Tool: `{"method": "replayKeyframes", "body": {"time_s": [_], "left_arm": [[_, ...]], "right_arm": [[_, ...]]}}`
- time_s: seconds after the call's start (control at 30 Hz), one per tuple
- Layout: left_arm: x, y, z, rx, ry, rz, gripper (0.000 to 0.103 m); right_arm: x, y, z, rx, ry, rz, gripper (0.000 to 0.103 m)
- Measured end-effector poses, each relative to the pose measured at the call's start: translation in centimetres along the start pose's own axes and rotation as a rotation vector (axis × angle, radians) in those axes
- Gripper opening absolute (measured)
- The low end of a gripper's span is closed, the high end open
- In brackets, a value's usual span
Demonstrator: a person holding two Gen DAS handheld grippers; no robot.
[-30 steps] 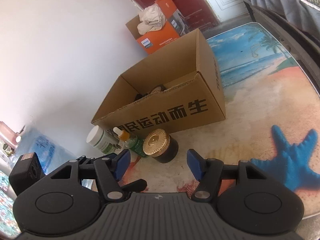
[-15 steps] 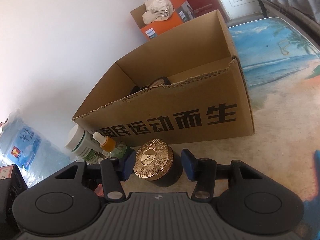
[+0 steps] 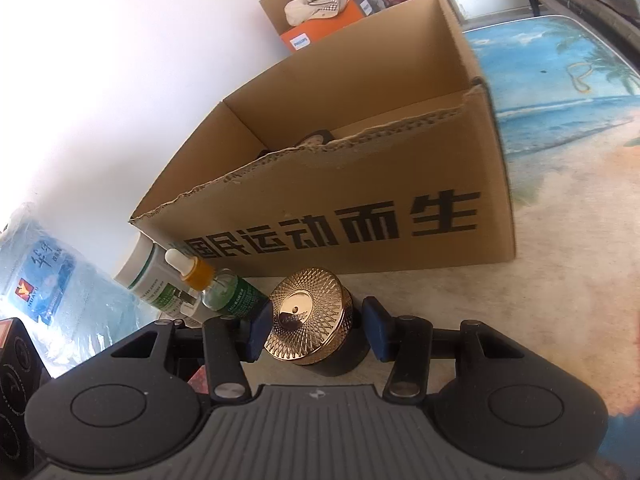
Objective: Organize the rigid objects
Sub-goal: 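Close the right gripper on the gold lid of the dark jar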
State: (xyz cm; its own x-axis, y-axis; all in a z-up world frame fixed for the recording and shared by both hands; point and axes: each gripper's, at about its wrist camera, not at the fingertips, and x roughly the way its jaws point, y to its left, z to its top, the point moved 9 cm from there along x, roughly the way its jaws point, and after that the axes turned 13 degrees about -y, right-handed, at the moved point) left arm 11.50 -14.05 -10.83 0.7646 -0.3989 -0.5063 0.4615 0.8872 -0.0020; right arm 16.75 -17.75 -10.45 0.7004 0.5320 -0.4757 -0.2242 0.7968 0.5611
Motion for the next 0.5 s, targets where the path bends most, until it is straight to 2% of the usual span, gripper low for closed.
{"method": "replayKeyframes", "body": {"time_s": [0.37,0.5], "left_arm": [[-0.5,-2.5,-0.1,0.025,0.007,-0.097,0.079],[-0.2,-2.5,-0.1,0.058,-0.005,-0.071,0.078]], "right_arm": [[-3.1,-1.9,-0.8,0.028,-0.011,-0.047,0.052],[-3.8,-2.8,-0.8,0.062,-0.024,-0.046,0.052]]}}
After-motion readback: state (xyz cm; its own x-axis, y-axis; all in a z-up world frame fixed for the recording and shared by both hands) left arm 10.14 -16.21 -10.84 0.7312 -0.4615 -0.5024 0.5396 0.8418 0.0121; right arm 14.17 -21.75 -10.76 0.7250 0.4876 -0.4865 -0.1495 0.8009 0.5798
